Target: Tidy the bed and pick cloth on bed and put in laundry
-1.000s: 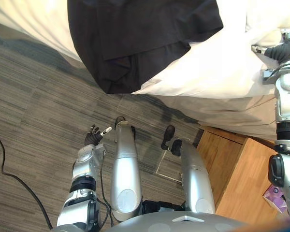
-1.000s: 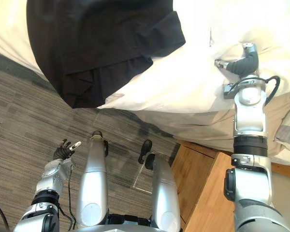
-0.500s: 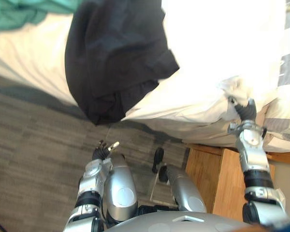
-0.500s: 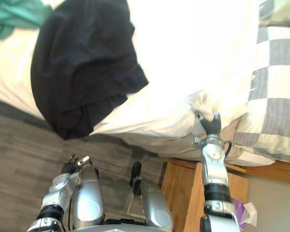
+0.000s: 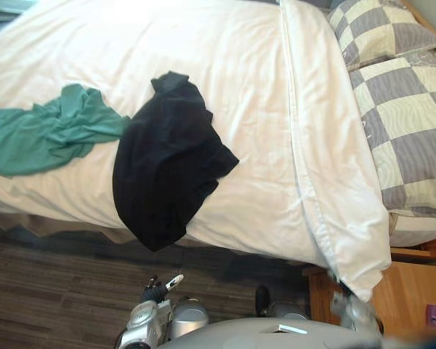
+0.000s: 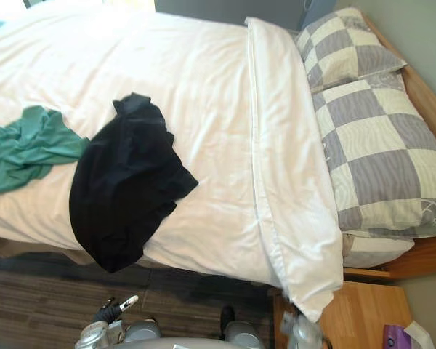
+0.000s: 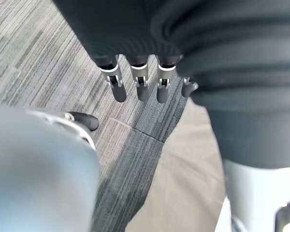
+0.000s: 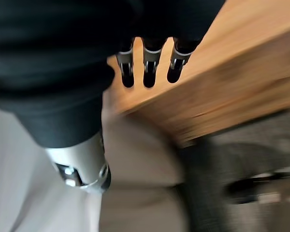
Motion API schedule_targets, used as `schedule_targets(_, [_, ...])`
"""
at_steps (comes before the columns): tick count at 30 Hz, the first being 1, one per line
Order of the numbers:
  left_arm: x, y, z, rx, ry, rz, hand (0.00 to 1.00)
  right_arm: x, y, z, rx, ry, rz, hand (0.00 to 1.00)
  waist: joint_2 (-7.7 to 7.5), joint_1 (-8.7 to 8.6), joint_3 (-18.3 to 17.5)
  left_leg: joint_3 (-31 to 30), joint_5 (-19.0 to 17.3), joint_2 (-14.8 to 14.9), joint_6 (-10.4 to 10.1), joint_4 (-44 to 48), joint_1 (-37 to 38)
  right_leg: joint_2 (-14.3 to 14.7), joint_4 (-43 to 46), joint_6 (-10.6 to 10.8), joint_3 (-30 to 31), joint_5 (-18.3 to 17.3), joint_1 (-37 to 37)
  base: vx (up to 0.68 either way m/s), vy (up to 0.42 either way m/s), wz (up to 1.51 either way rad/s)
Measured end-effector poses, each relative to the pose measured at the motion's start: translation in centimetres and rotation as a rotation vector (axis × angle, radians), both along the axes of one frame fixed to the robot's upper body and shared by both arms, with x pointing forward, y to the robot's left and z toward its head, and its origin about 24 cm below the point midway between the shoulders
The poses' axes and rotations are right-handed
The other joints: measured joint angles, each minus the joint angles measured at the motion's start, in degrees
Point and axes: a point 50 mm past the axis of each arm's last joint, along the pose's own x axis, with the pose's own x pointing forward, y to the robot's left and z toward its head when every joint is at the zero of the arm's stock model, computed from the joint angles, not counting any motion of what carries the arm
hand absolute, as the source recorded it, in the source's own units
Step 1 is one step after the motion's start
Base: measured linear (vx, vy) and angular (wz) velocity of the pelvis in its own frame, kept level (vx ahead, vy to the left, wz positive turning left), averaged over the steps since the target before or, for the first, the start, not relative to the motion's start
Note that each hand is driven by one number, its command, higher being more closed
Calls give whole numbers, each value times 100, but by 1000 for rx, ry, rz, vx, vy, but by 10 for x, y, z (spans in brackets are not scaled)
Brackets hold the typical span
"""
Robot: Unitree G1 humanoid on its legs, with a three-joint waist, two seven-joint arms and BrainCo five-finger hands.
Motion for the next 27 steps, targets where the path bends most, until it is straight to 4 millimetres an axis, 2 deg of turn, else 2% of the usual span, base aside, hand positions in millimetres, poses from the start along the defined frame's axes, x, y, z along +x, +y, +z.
schedule_targets(2, [-14,-1,-4,-33,28,29,0,-25,-5,-2,24,17,-138,0,8,-63,-83,124,115,-41,-11,-289,217,9,-10,2,76,-3,42,0,3,-20])
schedule_targets(4, [-26,-1,-6,-57,45,66,0,-39,-8,-2,30,39,-237,0,-11,-87,-147,282,161,-52,-20,-454,398,30,-7,-2,203,2,59,15,15,-33])
schedule_targets(8, [-40,-2,-9,-70,68,105,0,-77,0,-4,6,206,-426,0,-27,-80,-290,419,183,-35,-22,-650,702,38,-55,4,265,-8,247,19,9,-15])
schedule_targets(9, [-41,-2,-9,-68,73,93,0,-78,0,-3,-22,220,-460,100,-23,-54,-343,467,188,-42,-32,-722,768,36,-69,6,281,-12,269,20,1,-12])
schedule_targets(11, [-42,-2,-9,-77,73,80,0,-70,-8,3,-72,180,-478,100,-17,-80,-367,523,186,-75,-37,-781,804,31,-87,6,293,-13,266,4,7,-10])
schedule_targets(14, [-42,0,-9,-89,89,71,0,-36,-36,23,-179,-34,-430,100,14,-80,-419,555,186,-118,-30,-845,846,-2,-107,12,293,-16,277,11,4,-1])
schedule_targets(16, [-42,0,-9,-92,110,25,0,6,-58,45,-238,-235,-345,100,9,-78,-442,559,194,-120,-18,-857,884,0,-125,17,293,-20,313,35,-3,0])
schedule_targets(17, [-42,1,-9,-87,116,-2,0,18,-63,52,-245,-296,-321,100,5,-79,-445,559,194,-119,-18,-850,889,1,-131,18,293,-20,318,35,-10,0])
schedule_targets(18, [-41,0,-9,-89,126,-57,0,42,-69,68,-231,-435,-278,100,4,-83,-447,559,194,-119,-19,-838,896,6,-136,19,294,-21,324,37,-18,-1])
schedule_targets(19, [-40,-1,-9,-86,136,-101,0,65,-71,83,-211,-562,-224,100,7,-90,-446,559,191,-121,-22,-838,895,14,-142,20,295,-23,323,0,0,0])
schedule_targets(20, [-40,-1,-9,-87,140,-120,0,76,-71,91,-192,-630,-207,100,10,-96,-444,559,190,-125,-25,-837,894,19,-144,19,295,-24,323,0,0,0])
schedule_targets(22, [-40,-5,-9,-87,148,-173,0,108,-67,119,-118,-877,-173,100,33,-97,-430,550,179,-125,-38,-832,886,39,-129,10,295,-61,314,0,0,0])
schedule_targets(25, [-42,-9,-10,-102,176,-162,0,128,-65,144,-54,-1073,-173,100,134,-108,-384,528,138,-127,-40,-746,814,30,64,16,297,-173,195,6,-21,2])
schedule_targets(27, [-43,-15,-12,-125,193,-130,0,142,-64,170,-12,-1243,-178,100,238,-134,-295,507,67,-154,-30,-574,718,-23,391,32,305,-344,33,1,-13,2])
